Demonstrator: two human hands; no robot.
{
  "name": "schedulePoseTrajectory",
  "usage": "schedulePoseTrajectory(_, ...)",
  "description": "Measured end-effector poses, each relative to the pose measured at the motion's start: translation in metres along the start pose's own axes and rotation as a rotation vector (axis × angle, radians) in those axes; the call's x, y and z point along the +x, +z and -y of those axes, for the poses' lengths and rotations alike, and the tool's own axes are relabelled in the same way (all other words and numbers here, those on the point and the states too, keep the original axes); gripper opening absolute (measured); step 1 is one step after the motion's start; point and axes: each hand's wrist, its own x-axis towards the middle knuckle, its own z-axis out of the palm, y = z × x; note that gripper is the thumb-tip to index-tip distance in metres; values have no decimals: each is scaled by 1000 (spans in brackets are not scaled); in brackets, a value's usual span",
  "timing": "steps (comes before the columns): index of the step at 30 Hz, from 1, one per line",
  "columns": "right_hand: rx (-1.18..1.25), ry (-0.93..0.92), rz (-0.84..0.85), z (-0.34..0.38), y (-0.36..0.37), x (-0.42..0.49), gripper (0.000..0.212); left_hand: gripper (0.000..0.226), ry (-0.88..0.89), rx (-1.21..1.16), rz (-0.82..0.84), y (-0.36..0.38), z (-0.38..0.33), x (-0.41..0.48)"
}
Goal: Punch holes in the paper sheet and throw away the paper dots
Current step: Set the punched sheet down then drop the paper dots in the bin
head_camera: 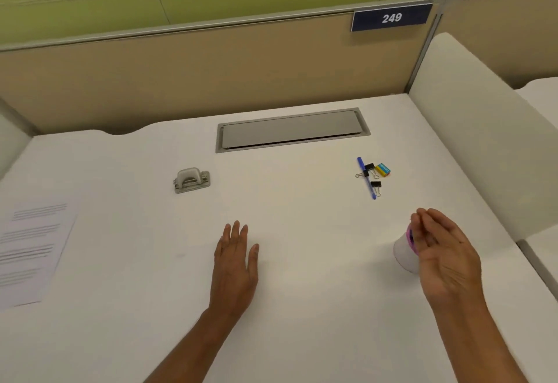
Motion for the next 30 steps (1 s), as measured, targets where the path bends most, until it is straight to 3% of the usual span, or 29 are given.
schedulePoseTrajectory(4, -45, 90, 98, -41, 36, -29, 19, 57, -33, 8, -41, -19, 23, -8)
schedulePoseTrajectory(7, -239, 109, 166, -88, 61, -57, 17, 57, -75, 39, -70, -37, 52, -18)
schedulePoseTrajectory(12, -696, 25, 278, -172, 88, -91, 20, 59, -146, 118, -101, -71, 118, -36)
schedulePoseTrajectory(18, -922, -54, 364, -256, 116, -123, 19, 63, -187, 196, -48, -91, 193, -41)
schedulePoseTrajectory(30, -1240, -529, 558, -359, 164, -165, 30, 58, -93, 240, 42, -88, 228, -38)
